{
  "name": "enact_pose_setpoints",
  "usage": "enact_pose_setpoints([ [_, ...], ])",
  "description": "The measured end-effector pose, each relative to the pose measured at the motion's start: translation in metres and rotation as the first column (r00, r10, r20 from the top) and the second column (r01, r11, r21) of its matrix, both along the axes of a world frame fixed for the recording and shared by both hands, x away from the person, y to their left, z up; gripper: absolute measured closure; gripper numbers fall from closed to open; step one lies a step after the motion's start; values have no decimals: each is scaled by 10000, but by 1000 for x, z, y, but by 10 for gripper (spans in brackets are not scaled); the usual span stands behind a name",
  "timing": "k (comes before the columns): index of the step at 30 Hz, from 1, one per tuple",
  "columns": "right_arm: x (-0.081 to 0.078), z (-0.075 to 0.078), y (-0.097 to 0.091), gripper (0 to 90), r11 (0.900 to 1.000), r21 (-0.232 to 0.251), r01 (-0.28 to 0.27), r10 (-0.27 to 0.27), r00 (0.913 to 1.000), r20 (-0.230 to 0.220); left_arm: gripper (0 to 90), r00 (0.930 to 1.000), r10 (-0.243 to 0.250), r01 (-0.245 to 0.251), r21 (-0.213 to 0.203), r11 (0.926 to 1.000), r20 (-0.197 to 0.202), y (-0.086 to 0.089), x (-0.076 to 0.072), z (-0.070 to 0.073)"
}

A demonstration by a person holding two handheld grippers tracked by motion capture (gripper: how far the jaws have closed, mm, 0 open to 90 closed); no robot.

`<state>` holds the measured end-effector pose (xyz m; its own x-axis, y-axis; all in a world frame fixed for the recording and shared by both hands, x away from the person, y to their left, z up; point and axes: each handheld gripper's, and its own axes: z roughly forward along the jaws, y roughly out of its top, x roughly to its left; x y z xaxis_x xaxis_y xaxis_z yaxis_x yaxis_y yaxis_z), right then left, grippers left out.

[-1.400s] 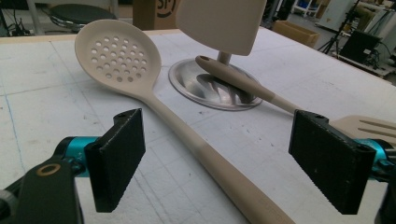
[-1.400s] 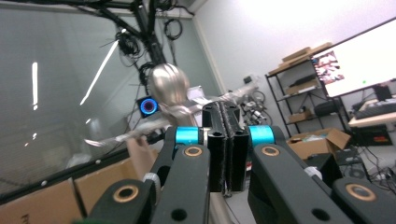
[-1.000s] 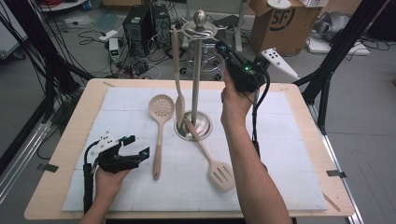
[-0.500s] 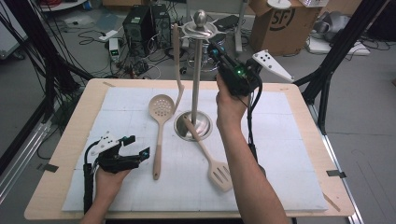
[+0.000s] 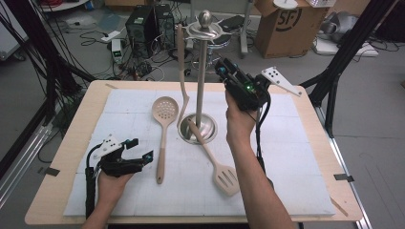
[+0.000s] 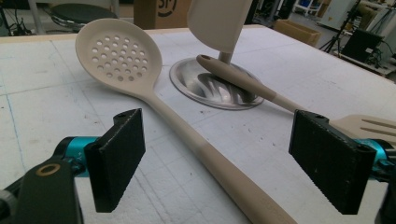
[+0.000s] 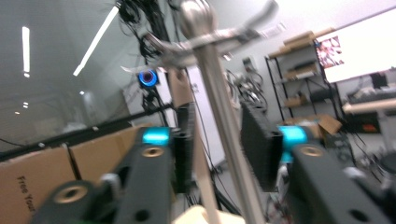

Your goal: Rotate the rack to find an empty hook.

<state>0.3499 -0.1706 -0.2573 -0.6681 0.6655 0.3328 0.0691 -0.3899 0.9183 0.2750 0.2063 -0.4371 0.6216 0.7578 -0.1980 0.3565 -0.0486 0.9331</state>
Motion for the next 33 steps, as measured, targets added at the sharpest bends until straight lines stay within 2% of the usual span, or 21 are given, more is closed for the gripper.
enact_pose_setpoints([
  [2,-1,-5,-4,598,10000,7,-43,43,10000,-67,189,10000,17,-18,37,10000,47,0,0,0],
  [4,-2,-9,-7,595,9998,124,-121,121,9999,53,189,10000,32,-32,15,10000,16,0,0,0],
  [7,-5,-13,-10,573,9998,-71,-196,196,9998,10,188,10000,54,-54,-19,10000,-7,0,0,0],
  [13,-9,-21,-17,564,9998,-86,-192,191,9998,-82,188,10000,51,-52,-18,10000,-43,0,0,0],
  [28,-10,-43,-18,540,9983,-464,-358,328,9974,-635,187,9999,107,-107,-21,9999,-16,2,0,0],
  [33,-10,-50,-19,537,9986,-386,-367,335,9963,-795,187,9999,151,-151,-74,9999,-15,3,0,0],
])
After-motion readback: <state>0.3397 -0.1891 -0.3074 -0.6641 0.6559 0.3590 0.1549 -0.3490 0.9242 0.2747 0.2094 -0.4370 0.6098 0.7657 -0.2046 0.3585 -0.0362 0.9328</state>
